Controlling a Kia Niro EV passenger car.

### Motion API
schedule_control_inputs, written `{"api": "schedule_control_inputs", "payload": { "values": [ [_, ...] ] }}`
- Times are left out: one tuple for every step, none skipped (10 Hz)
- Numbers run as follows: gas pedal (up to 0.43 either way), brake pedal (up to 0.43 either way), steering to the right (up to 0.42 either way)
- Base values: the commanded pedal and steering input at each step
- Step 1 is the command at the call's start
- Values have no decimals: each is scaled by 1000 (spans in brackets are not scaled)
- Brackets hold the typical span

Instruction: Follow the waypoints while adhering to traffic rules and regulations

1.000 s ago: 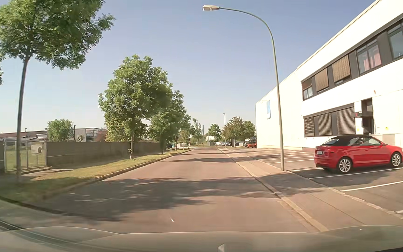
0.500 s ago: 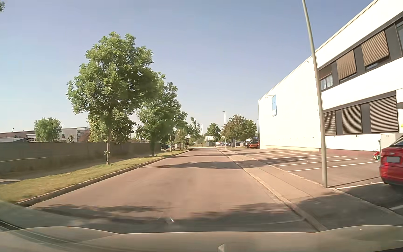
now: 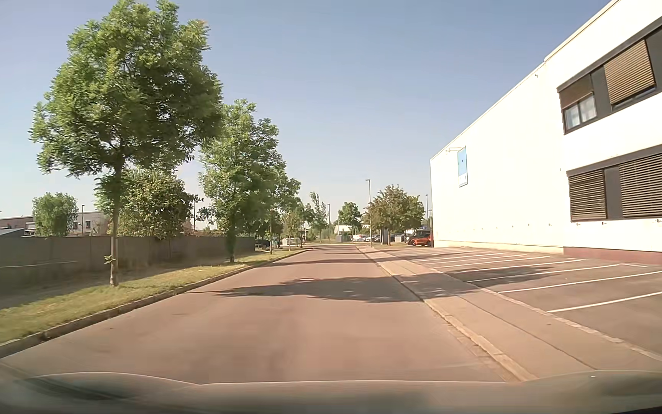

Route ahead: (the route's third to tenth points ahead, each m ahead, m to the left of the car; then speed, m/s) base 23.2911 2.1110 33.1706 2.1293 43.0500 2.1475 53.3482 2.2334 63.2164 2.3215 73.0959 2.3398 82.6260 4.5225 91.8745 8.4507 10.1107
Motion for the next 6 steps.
{"api": "schedule_control_inputs", "payload": {
  "values": [
    [28,0,-5],
    [28,0,-7],
    [28,0,-8],
    [28,0,-9],
    [28,0,-11],
    [28,0,-11]
  ]
}}
